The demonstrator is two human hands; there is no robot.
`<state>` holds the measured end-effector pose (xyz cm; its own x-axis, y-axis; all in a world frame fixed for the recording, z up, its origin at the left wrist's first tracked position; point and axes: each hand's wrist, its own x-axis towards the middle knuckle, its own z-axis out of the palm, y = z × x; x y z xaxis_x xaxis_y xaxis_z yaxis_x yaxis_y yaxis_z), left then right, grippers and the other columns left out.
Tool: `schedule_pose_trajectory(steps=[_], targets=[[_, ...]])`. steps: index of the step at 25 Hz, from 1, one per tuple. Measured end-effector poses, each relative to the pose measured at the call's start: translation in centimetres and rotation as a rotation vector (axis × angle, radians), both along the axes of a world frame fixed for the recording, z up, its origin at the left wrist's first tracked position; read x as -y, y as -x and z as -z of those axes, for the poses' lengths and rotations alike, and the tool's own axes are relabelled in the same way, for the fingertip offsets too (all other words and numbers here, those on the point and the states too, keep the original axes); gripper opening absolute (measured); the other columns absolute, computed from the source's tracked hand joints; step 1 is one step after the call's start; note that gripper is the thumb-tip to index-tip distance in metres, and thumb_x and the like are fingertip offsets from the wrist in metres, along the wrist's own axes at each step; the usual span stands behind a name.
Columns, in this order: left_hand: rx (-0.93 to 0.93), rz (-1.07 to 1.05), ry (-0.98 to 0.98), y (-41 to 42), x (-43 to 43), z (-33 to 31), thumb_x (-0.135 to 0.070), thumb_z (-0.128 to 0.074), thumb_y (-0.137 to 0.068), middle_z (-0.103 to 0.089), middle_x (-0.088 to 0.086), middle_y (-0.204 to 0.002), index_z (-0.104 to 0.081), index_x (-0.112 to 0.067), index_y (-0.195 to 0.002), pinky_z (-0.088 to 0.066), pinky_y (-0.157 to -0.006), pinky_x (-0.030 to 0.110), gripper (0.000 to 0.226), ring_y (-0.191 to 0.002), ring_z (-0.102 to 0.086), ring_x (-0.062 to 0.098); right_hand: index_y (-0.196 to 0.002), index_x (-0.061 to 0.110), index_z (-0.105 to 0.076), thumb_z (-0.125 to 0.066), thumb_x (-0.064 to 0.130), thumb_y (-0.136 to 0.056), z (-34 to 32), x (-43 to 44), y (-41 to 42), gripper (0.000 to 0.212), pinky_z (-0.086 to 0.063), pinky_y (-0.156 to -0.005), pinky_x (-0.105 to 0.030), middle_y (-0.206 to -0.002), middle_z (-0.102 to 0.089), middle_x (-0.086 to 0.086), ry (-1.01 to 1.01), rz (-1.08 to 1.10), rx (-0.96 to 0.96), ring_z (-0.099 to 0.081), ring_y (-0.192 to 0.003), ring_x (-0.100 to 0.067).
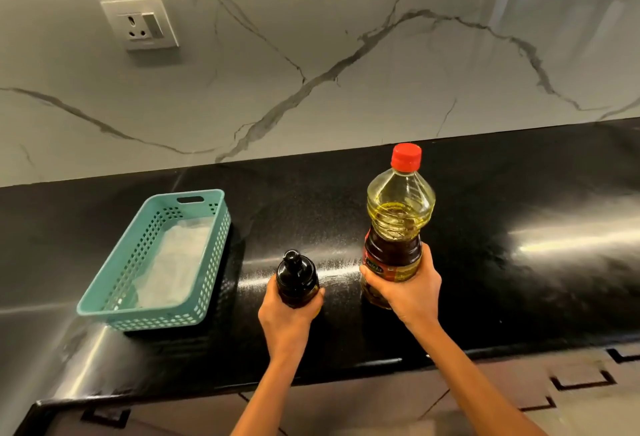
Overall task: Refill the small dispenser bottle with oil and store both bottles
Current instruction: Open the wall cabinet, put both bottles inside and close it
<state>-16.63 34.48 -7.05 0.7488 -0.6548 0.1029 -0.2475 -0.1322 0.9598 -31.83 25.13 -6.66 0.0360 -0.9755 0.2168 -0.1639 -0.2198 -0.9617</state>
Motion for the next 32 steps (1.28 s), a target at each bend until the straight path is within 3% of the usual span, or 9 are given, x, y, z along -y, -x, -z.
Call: schedule_pose_trajectory(steps=[5, 9, 13, 16, 20, 22, 25, 29, 32], targets=[[0.02, 0.018, -0.026, -0.9, 0.2, 0.4, -0.016, -0.086, -0.058, -0.06, -0.017, -0.088, -0.057, -0.024, -0.101, -0.037, -0.069, -0.004, 0.053, -0.084, -0.056, -0.003, -0.11, 0.03, -0.049, -0.092, 0.029, -0.048, 0.8, 0.0, -0.8, 0.075, -0.046, -0.076, -0.005, -0.101, -0.063, 0.014, 0.002, 0.002, -0.017, -0.06, -0.095, 0.005], [0.032, 0.04, -0.047, -1.2, 0.3, 1.0, -0.019, -0.086, -0.059, -0.064, -0.009, -0.094, -0.058, -0.021, -0.106, -0.04, -0.073, -0.001, 0.054, -0.089, -0.059, 0.002, -0.113, 0.031, -0.046, -0.091, 0.027, -0.05, 1.4, -0.4, -1.0, 0.078, -0.044, -0.079, -0.003, -0.103, -0.061, 0.016, 0.007, 0.007, 0.004, -0.057, -0.097, 0.01], [0.036, 0.058, -0.064, -1.1, 0.2, 1.3, -0.021, -0.085, -0.06, -0.064, -0.004, -0.102, -0.055, -0.019, -0.113, -0.041, -0.079, 0.008, 0.06, -0.097, -0.059, 0.01, -0.115, 0.032, -0.044, -0.091, 0.028, -0.051, 1.5, -0.4, -0.9, 0.08, -0.045, -0.083, -0.008, -0.107, -0.061, 0.013, 0.011, -0.034, 0.006, -0.058, -0.101, 0.006], [0.017, 0.082, -0.098, -1.0, 0.0, 1.2, -0.025, -0.085, -0.06, -0.061, -0.003, -0.112, -0.048, -0.02, -0.123, -0.041, -0.091, 0.021, 0.073, -0.108, -0.057, 0.015, -0.121, 0.031, -0.039, -0.09, 0.032, -0.05, 1.5, -0.4, -0.5, 0.087, -0.046, -0.091, -0.017, -0.114, -0.057, 0.013, 0.005, -0.083, -0.01, -0.055, -0.107, 0.004], [0.016, 0.073, -0.142, -1.0, -1.0, 0.1, -0.032, -0.086, -0.057, -0.034, 0.002, -0.147, -0.018, -0.021, -0.144, -0.024, -0.107, 0.029, 0.111, -0.135, -0.032, 0.018, -0.143, 0.023, -0.018, -0.087, 0.046, -0.048, 1.3, -0.6, 0.5, 0.119, -0.036, -0.106, -0.03, -0.14, -0.041, 0.005, 0.012, -0.141, -0.074, -0.041, -0.128, -0.007], [0.123, 0.036, -0.127, -1.0, -1.5, -1.1, -0.037, -0.083, -0.058, -0.021, 0.003, -0.153, -0.011, -0.018, -0.146, -0.017, -0.108, 0.025, 0.115, -0.14, -0.02, 0.017, -0.145, 0.023, -0.012, -0.082, 0.053, -0.049, 0.1, -0.6, 1.1, 0.123, -0.03, -0.11, -0.031, -0.148, -0.032, 0.001, 0.034, -0.125, -0.079, -0.032, -0.135, -0.01], [0.32, -0.013, 0.013, -0.8, -1.4, -3.7, -0.036, -0.075, -0.07, -0.015, 0.004, -0.155, -0.011, -0.016, -0.146, -0.014, -0.111, 0.025, 0.102, -0.143, -0.013, 0.014, -0.142, 0.024, -0.021, -0.07, 0.066, -0.061, -2.8, -0.4, 1.7, 0.104, -0.027, -0.113, -0.032, -0.145, -0.035, 0.0, 0.13, -0.111, 0.042, -0.033, -0.135, -0.009], [0.515, -0.05, 0.218, -0.3, 0.8, -8.3, -0.024, -0.065, -0.082, -0.009, 0.004, -0.156, -0.018, -0.014, -0.142, -0.018, -0.115, 0.035, 0.077, -0.145, -0.009, 0.019, -0.131, 0.028, -0.035, -0.052, 0.073, -0.073, -8.8, 0.7, 2.0, 0.076, -0.033, -0.109, -0.034, -0.136, -0.045, 0.007, 0.325, -0.116, 0.217, -0.042, -0.128, -0.005], [0.739, 0.0, 0.33, -0.5, 3.4, -13.1, -0.019, -0.065, -0.082, 0.0, -0.002, -0.156, -0.013, -0.025, -0.142, -0.005, -0.115, 0.021, 0.08, -0.145, 0.003, 0.014, -0.123, 0.036, -0.039, -0.05, 0.074, -0.074, -14.8, 2.0, 1.5, 0.063, -0.035, -0.106, -0.028, -0.13, -0.048, 0.014, 0.472, -0.139, 0.243, -0.045, -0.124, -0.003]])
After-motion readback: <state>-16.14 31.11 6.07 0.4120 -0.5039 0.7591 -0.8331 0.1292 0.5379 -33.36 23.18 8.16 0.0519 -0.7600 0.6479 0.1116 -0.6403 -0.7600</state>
